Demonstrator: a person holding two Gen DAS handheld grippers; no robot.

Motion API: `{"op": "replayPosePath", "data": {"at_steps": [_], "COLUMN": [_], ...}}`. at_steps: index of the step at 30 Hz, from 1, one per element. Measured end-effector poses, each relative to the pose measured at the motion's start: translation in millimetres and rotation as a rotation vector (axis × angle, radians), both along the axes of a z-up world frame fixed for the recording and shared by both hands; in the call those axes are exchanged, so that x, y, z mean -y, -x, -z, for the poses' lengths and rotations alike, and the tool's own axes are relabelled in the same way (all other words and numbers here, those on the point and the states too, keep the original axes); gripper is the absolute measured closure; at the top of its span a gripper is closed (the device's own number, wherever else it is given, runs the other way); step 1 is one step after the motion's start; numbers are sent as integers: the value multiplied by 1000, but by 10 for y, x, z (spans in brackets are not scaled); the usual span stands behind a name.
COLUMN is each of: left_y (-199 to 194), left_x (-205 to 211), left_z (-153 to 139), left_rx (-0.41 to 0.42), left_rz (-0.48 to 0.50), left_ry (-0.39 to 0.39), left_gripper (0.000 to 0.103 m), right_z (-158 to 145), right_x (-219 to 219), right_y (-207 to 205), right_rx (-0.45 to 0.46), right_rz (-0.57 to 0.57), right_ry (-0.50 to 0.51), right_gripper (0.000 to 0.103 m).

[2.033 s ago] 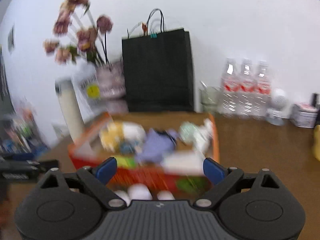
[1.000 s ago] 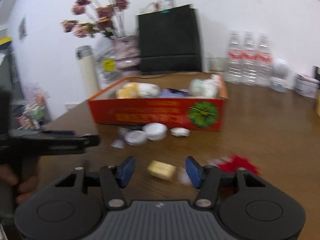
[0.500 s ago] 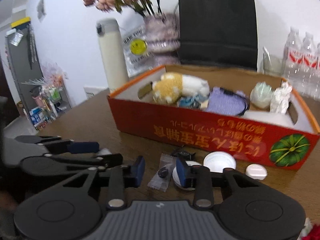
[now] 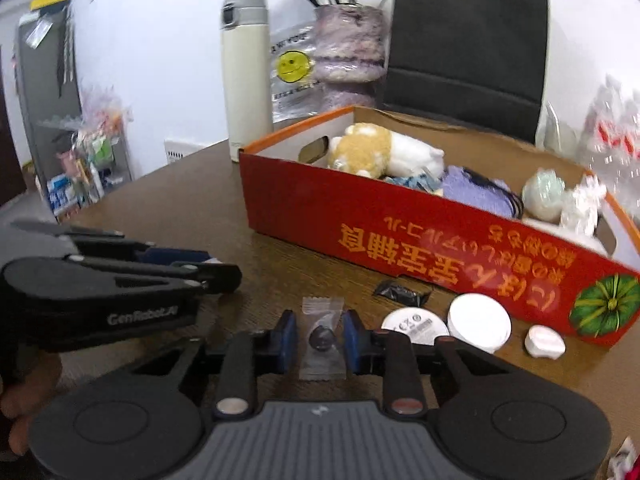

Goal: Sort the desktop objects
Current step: 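Grasp a clear wrapper with the left gripper while the right gripper grasps a small clear packet, then carry the wrapper and packet into the cardboard box and open both grippers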

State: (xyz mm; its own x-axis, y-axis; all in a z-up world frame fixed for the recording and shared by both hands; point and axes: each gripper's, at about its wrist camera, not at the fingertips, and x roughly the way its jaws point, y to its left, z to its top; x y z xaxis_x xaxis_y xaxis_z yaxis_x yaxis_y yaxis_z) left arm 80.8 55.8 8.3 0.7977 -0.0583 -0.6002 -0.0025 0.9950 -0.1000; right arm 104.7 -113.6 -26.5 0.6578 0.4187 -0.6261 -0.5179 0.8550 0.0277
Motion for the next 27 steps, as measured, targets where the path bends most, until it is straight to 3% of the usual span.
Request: {"op": "replayPosePath", "data": {"at_steps": [2, 5, 9, 14, 20, 23, 27], "left_y": [11, 36, 179, 571, 849, 790, 386], "left_x": [-13, 1, 35, 111, 284, 341, 402], "left_z": [6, 17, 18, -49, -309, -503, -844], "left_rx": [5, 16, 20, 46, 139, 167, 196], "left_rz": [-1, 6, -10, -27, -18, 19, 72], "left_ry": [13, 10, 8, 50, 61, 72, 100], "left_gripper": [77, 80, 83, 84, 85, 85, 84], "right_z": [14, 14, -30, -242, -451, -602, -914], "right_x": [2, -2, 50, 319, 622, 799, 1016], "right_y": [38, 103, 238, 532, 737, 743, 481], "right_rx": [17, 19, 12, 69, 118, 132, 150], "right_rz": [-6, -17, -2, 37, 100, 136, 155], "right_ry": [11, 13, 5, -76, -117, -165, -217], "right_gripper": [88, 90, 90, 90, 90, 90, 90]}}
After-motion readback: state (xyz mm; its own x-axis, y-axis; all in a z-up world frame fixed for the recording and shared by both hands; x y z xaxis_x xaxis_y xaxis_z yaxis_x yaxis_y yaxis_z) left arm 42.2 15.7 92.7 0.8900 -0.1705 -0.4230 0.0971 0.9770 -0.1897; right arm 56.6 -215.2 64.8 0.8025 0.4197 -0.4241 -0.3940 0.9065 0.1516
